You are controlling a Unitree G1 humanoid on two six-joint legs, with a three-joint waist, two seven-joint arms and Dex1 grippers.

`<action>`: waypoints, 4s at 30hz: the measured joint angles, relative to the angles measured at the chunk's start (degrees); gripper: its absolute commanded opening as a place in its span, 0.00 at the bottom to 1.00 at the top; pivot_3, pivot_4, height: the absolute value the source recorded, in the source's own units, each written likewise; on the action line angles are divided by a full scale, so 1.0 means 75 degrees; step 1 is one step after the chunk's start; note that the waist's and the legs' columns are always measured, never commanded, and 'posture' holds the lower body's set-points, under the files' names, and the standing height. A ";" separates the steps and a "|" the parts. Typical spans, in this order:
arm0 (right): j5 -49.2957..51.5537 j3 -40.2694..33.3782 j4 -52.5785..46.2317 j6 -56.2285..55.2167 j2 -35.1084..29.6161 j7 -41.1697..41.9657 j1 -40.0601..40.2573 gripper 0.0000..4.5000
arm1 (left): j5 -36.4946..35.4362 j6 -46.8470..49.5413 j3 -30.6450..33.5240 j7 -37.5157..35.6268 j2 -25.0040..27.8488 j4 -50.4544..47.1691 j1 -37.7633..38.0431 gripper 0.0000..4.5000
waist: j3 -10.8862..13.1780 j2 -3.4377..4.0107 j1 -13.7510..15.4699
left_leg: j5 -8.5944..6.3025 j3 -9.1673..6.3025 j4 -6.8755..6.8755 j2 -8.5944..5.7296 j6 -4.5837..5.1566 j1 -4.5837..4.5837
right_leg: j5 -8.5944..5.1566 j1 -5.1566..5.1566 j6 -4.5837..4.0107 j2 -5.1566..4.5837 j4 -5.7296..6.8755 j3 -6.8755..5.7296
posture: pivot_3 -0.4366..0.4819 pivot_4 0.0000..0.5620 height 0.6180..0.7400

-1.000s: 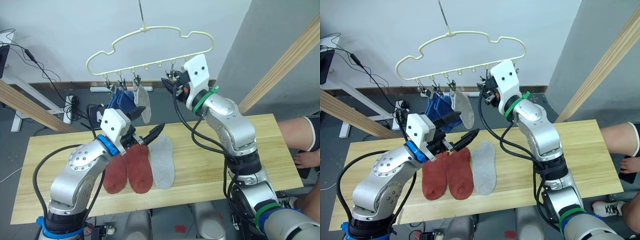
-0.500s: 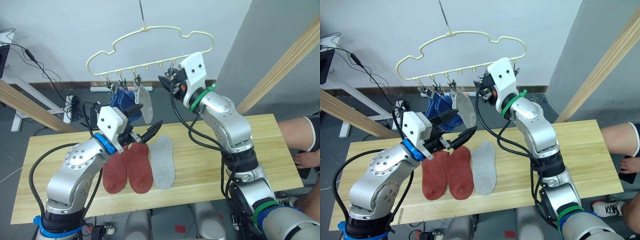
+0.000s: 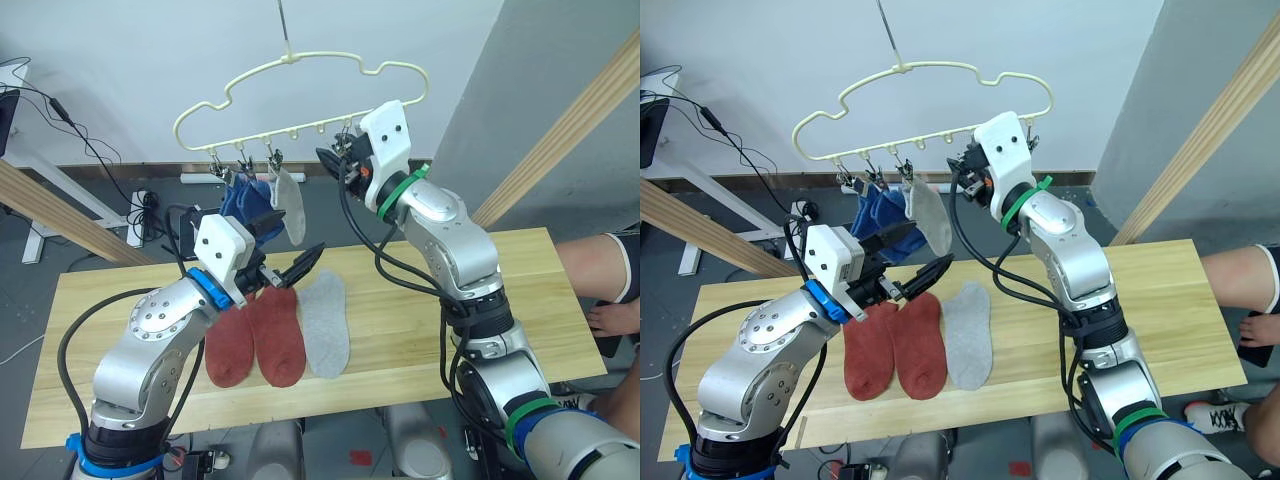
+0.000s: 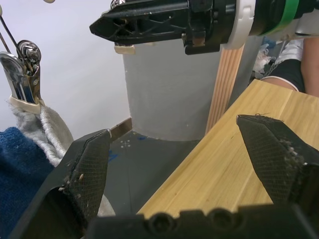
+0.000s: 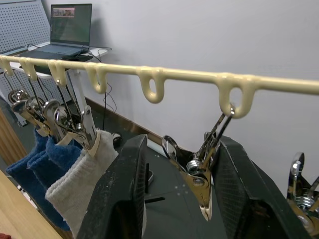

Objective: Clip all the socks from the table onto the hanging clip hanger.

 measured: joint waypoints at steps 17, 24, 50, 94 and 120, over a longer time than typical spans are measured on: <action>0.0020 -0.0187 0.0151 -0.0060 0.0190 -0.0047 -0.0039 0.06 | 0.0283 -0.0092 -0.0031 0.0167 -0.0036 0.0001 0.0189 1.00 | 0.0000 0.0000 0.0001 | 0.0000 0.0000 0.0000 0.0000 0.0000 0.0000 | 0.0000 0.0000 0.0000 0.0000 -0.0001 0.0000 | 0.38 0.64 1.00; 0.0036 -0.0318 0.0162 -0.0067 0.0223 -0.0037 -0.0057 0.00 | 0.1299 -0.0480 -0.0566 0.0717 -0.0308 0.0001 0.0505 1.00 | 0.0000 0.0000 -0.0004 | -0.0001 0.0001 -0.0002 0.0000 0.0001 0.0000 | 0.0000 0.0000 0.0000 0.0000 -0.0002 0.0001 | 0.38 0.65 1.00; 0.0178 -0.0326 0.0177 -0.0026 0.0200 0.0040 -0.0066 0.00 | 0.3958 0.0049 -0.2650 0.2613 -0.2628 0.3407 0.0213 0.93 | 0.0000 0.0000 -0.0013 | -0.0002 0.0001 0.0004 -0.0002 0.0005 0.0001 | 0.0001 0.0001 0.0000 -0.0001 0.0005 0.0002 | 0.34 0.66 1.00; 0.0398 -0.0330 0.0014 0.0250 0.0163 0.0029 -0.0062 0.00 | 0.4875 -0.4052 -0.2097 0.1310 -0.1540 0.5173 -0.2848 0.01 | 0.0000 0.0000 -0.0201 | 0.0001 -0.0002 0.0005 -0.0002 0.0000 0.0001 | 0.0002 -0.0001 -0.0001 -0.0002 0.0001 -0.0008 | 0.33 0.66 1.00; 0.0625 -0.0331 -0.0070 0.0517 0.0159 0.0014 -0.0058 0.00 | 0.4817 -0.4884 -0.1842 0.1320 -0.1764 0.5740 -0.3032 0.01 | 0.0000 0.0000 -0.0209 | 0.0001 -0.0002 0.0006 -0.0003 0.0000 0.0000 | 0.0002 -0.0001 -0.0001 -0.0002 0.0001 -0.0008 | 0.33 0.66 1.00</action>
